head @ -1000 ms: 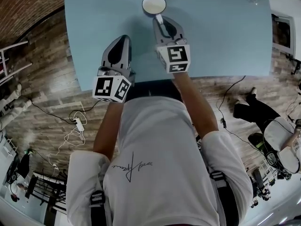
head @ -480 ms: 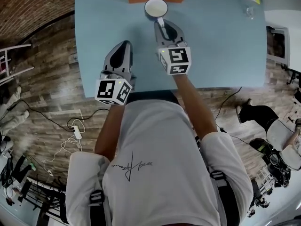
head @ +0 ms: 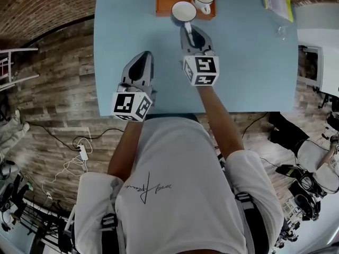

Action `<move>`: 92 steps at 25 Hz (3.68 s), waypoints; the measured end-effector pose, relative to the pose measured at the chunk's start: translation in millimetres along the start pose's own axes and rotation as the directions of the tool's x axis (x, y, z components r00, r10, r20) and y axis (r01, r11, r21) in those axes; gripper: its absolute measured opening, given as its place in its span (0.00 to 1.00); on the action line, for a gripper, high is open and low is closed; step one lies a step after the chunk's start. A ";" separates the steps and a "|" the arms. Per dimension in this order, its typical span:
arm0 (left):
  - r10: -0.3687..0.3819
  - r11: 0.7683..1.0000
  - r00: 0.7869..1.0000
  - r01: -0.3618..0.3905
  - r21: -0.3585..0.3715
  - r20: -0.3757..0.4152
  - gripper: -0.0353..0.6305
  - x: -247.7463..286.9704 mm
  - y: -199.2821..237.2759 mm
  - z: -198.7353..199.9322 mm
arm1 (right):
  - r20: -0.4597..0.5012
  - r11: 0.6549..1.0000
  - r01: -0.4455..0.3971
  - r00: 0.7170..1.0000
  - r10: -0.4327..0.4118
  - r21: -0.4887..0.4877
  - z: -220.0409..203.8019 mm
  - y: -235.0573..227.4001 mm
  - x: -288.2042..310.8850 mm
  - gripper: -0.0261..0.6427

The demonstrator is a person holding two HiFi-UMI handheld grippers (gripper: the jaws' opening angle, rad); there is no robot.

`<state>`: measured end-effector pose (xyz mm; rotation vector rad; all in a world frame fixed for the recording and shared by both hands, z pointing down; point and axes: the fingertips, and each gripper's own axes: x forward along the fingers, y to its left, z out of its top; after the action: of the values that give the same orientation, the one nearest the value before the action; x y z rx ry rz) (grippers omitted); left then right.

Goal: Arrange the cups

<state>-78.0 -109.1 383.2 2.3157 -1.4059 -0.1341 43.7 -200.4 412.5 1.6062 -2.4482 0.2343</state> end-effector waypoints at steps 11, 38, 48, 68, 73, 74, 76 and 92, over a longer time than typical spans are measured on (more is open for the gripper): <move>0.027 1.000 0.999 -0.027 -0.008 -0.022 0.06 5.8 27.2 5.5 | 0.000 0.999 0.033 0.999 -0.033 0.028 6.1 -8.5 44.2 0.14; -0.005 1.000 0.995 0.006 0.008 -0.095 0.06 33.8 63.0 5.0 | -0.004 0.995 0.080 0.997 -0.080 0.053 -15.6 -19.4 88.8 0.14; 0.005 1.000 0.996 -0.006 -0.012 -0.092 0.06 36.2 64.9 4.0 | 0.005 0.994 0.101 0.995 -0.102 0.034 -19.2 -15.1 87.7 0.14; -0.002 1.000 0.997 0.001 -0.008 -0.072 0.06 28.1 52.0 3.7 | -0.012 0.995 0.096 0.995 -0.096 0.037 -23.0 -10.4 58.2 0.14; -0.024 1.000 0.997 0.024 -0.002 -0.070 0.06 26.4 38.6 2.7 | 0.011 0.993 0.108 0.994 -0.108 0.048 -12.0 -11.0 45.8 0.14; -0.029 1.000 0.997 0.029 -0.001 -0.068 0.06 26.0 34.8 2.8 | 0.017 0.993 0.108 0.994 -0.109 0.051 -9.2 -11.0 42.6 0.14; -0.038 0.999 0.997 0.038 0.002 -0.063 0.06 26.0 28.0 3.3 | 0.028 0.993 0.104 0.994 -0.106 0.053 -4.5 -10.3 37.2 0.14; -0.078 0.996 0.996 0.080 0.033 -0.037 0.06 12.1 -24.1 -1.2 | 0.032 0.995 -0.054 0.998 0.051 0.081 8.7 14.3 -16.8 0.07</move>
<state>-51.9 -109.7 376.2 2.3906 -1.3095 -0.0924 36.4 -181.9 399.4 1.5897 -2.5366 0.3251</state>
